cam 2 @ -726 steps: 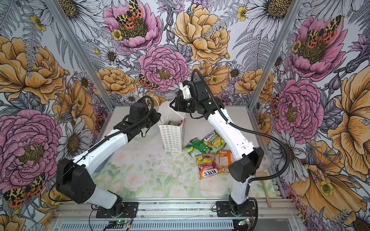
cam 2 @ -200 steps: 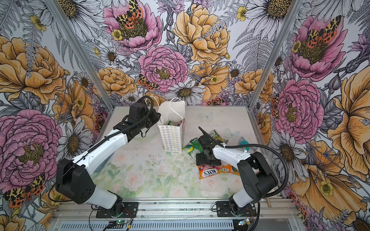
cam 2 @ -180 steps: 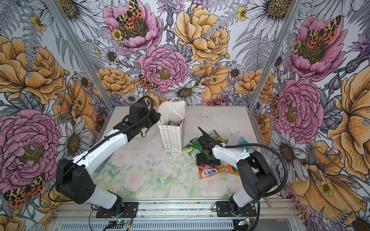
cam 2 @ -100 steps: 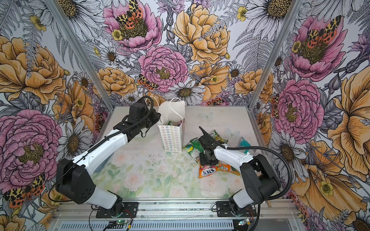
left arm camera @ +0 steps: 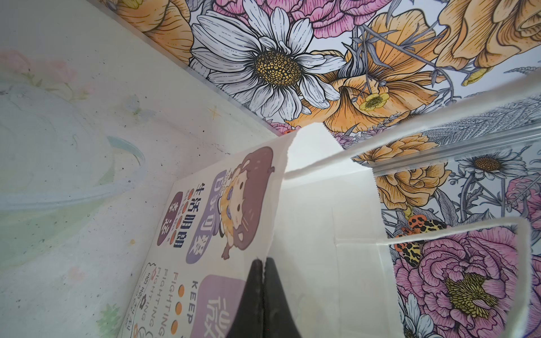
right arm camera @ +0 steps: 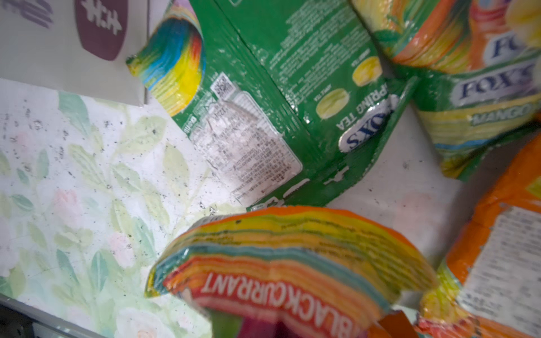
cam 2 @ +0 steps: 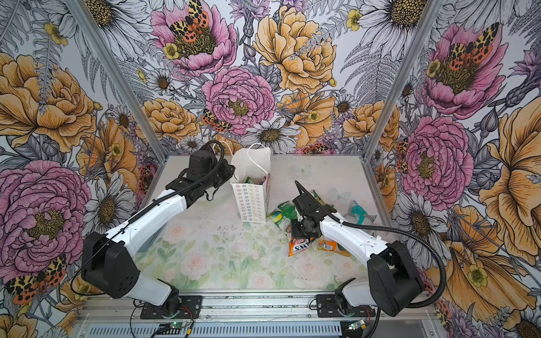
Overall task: Place the snacks into the paper bag
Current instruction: Pick up the snack at the center of the table.
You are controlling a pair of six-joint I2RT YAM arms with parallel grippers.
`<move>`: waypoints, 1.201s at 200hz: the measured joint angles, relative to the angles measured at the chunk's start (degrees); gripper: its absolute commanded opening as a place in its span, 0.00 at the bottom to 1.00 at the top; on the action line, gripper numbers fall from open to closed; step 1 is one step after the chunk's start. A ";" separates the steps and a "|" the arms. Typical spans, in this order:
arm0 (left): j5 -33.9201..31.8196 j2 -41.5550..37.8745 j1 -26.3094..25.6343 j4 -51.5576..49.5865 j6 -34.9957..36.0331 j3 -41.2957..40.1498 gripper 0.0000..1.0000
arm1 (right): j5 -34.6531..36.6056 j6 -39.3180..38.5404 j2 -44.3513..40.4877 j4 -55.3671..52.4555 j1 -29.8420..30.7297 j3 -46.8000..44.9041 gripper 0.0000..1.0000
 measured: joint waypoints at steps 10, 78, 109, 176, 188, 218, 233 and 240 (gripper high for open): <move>0.02 0.00 0.00 0.00 0.00 0.00 0.00 | -0.44 -0.09 -1.05 -0.46 0.00 0.81 0.00; 0.00 0.00 0.00 0.00 0.00 0.00 0.00 | -3.56 -1.51 -4.28 -3.32 -0.17 10.25 0.00; 0.00 -0.02 0.00 0.00 0.00 0.00 0.00 | -5.11 -2.67 -4.11 -3.67 -0.61 17.86 0.00; 0.00 -0.26 0.00 -0.28 0.00 0.00 0.00 | -8.33 -5.64 0.31 -4.15 -2.36 37.00 0.00; 0.00 -0.26 0.00 -0.28 -0.02 0.00 0.00 | -8.52 -6.03 1.60 -4.59 -2.43 40.87 0.00; 0.00 -0.26 0.00 -0.28 -0.39 0.00 0.00 | -9.42 -6.49 5.81 -4.70 -2.40 51.82 0.00; 0.00 -0.26 0.00 -0.28 -0.42 0.00 0.00 | -10.08 -6.45 8.22 -4.00 -2.40 57.13 0.00; 0.00 -0.26 0.00 -0.28 -0.42 0.00 0.00 | -10.43 -6.38 9.29 -3.34 -2.40 59.21 0.00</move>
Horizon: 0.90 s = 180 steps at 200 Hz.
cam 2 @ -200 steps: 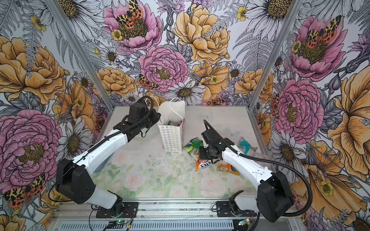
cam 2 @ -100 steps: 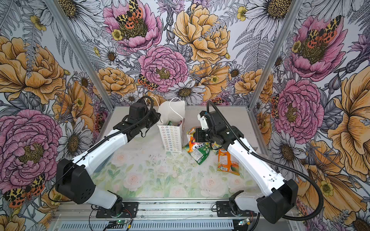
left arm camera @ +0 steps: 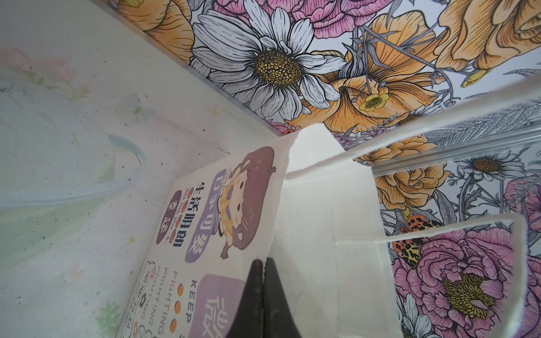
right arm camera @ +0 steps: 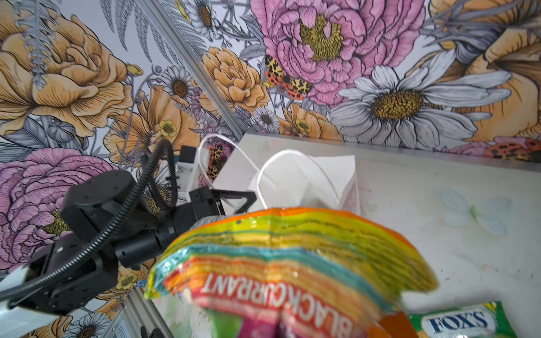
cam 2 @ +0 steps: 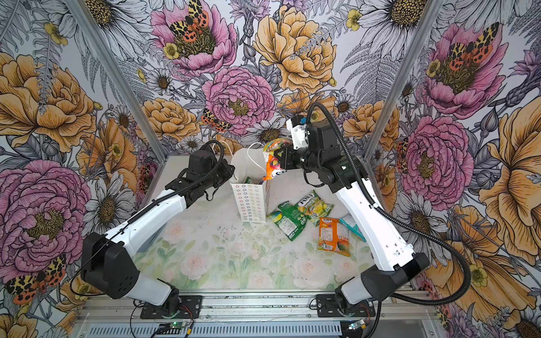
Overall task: Place the snacks into the paper bag
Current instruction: Pick up the snack at the center of the table, then place the snack in the paper bag.
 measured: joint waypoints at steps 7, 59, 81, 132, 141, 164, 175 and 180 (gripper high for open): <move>0.00 -0.02 -0.02 0.00 -0.02 0.00 0.00 | -0.24 0.20 1.05 0.81 0.02 1.77 0.00; 0.00 0.00 -0.11 0.00 -0.02 0.00 0.00 | -2.03 4.46 12.13 8.87 1.20 14.10 0.00; 0.00 0.00 -0.11 0.02 -0.04 0.00 0.00 | -2.32 5.64 18.73 10.32 1.66 21.64 0.00; 0.00 0.00 -0.11 0.02 -0.24 0.00 0.00 | -1.81 6.95 29.29 11.02 1.77 34.49 0.00; 0.00 -0.02 -0.11 0.02 -0.26 0.00 0.00 | -1.62 7.06 30.42 11.15 1.77 35.82 0.00; 0.00 0.00 -0.11 0.02 -0.39 0.00 0.00 | -0.61 7.06 32.09 11.74 1.77 37.11 0.00; 0.00 -0.02 -0.11 0.02 -0.39 0.00 0.00 | -0.09 7.06 32.63 12.41 1.77 37.29 0.00; 0.00 -0.02 -0.11 0.02 -0.42 0.00 0.00 | 0.17 7.06 33.00 12.72 1.77 37.38 0.00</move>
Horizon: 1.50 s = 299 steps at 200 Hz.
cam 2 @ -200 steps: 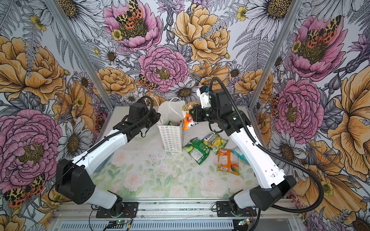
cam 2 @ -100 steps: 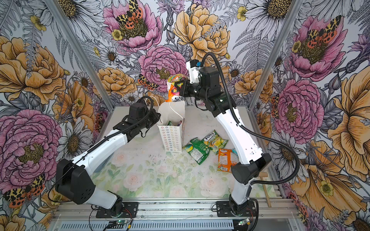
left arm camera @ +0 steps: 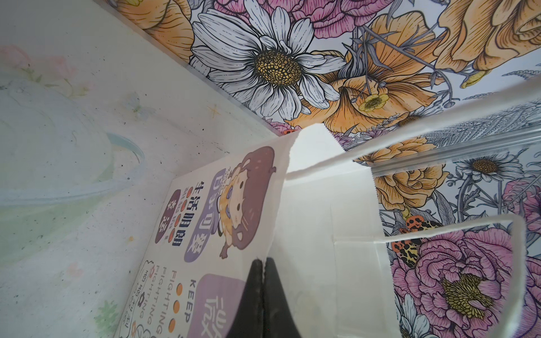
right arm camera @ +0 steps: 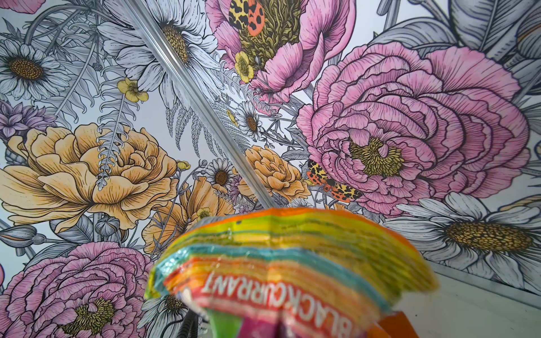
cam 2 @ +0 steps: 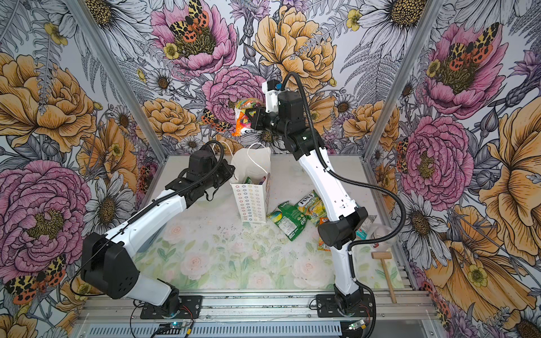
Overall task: Place the snacks into the paper bag
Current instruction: Place the snack in the paper bag.
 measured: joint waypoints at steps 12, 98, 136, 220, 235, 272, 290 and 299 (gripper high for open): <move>0.00 0.00 0.00 0.00 0.00 0.00 0.00 | 0.57 0.02 0.72 0.92 0.00 0.13 0.00; 0.02 -0.04 0.00 0.52 -0.02 -0.48 0.00 | 2.03 1.84 5.22 3.85 0.00 0.20 0.00; 0.02 -0.46 -0.13 0.87 -0.02 -0.94 0.00 | 1.92 2.62 6.34 3.87 0.24 0.20 0.00; 0.02 -0.83 -0.26 0.85 -0.02 -1.09 0.00 | 0.09 2.34 5.53 5.01 1.53 -11.87 0.00; 0.02 -0.83 -0.26 0.85 -0.02 -1.09 0.00 | 0.09 1.90 4.70 4.76 1.68 -16.09 0.00; 0.00 -0.92 -0.26 0.96 -0.02 -1.40 0.00 | 0.09 0.83 0.55 4.92 1.88 -22.34 0.00; 0.00 -0.98 -0.26 0.96 -0.02 -1.46 0.00 | 0.11 0.57 -2.16 4.92 1.88 -24.57 0.00; 0.00 -1.01 -0.26 1.01 -0.02 -1.53 0.00 | 0.11 0.44 -3.30 4.96 1.88 -25.49 0.00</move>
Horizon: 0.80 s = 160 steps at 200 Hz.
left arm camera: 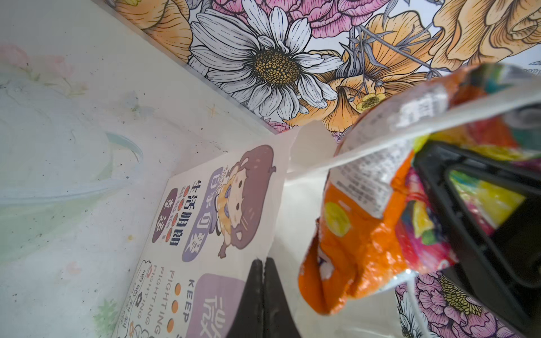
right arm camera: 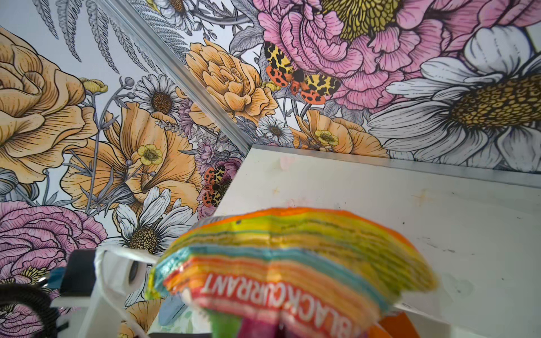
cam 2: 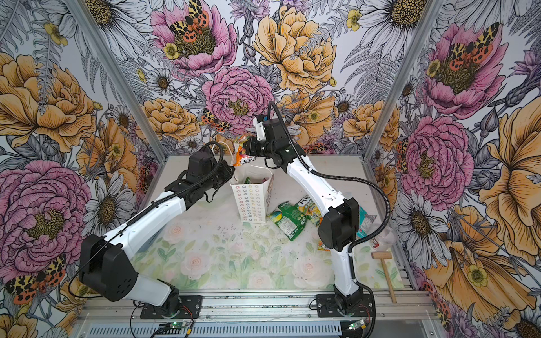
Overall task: Place the snacks into the paper bag
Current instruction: Place the snack in the paper bag.
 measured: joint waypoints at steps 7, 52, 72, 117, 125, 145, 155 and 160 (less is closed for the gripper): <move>0.00 0.00 0.00 0.20 -0.02 -0.11 0.00 | 0.04 -0.04 -1.03 0.00 0.00 -0.92 0.00; 0.00 0.00 0.00 0.57 -0.04 -0.20 0.00 | 0.81 -1.09 -4.50 -0.70 0.00 -4.13 0.00; 0.00 0.00 0.00 0.59 -0.07 -0.20 0.00 | 1.70 -1.60 -4.74 -2.10 0.00 -4.39 0.00; 0.00 0.00 0.00 0.74 -0.37 -0.20 0.00 | 4.85 -3.63 -4.81 -6.73 0.00 -4.57 0.00; 0.00 0.00 -0.02 0.74 -0.48 -0.20 0.00 | 5.53 -4.09 -4.83 -7.61 0.00 -4.57 0.00; 0.00 0.00 -0.13 0.74 -0.66 -0.20 0.00 | 7.15 -4.81 -4.83 -9.60 0.00 -4.57 0.00; 0.00 0.00 -0.13 0.76 -0.87 -0.20 0.00 | 7.89 -5.16 -4.83 -10.34 0.00 -4.57 0.00; 0.00 0.00 -0.20 0.79 -0.92 -0.20 0.00 | 8.15 -5.31 -4.83 -10.67 0.00 -4.57 0.00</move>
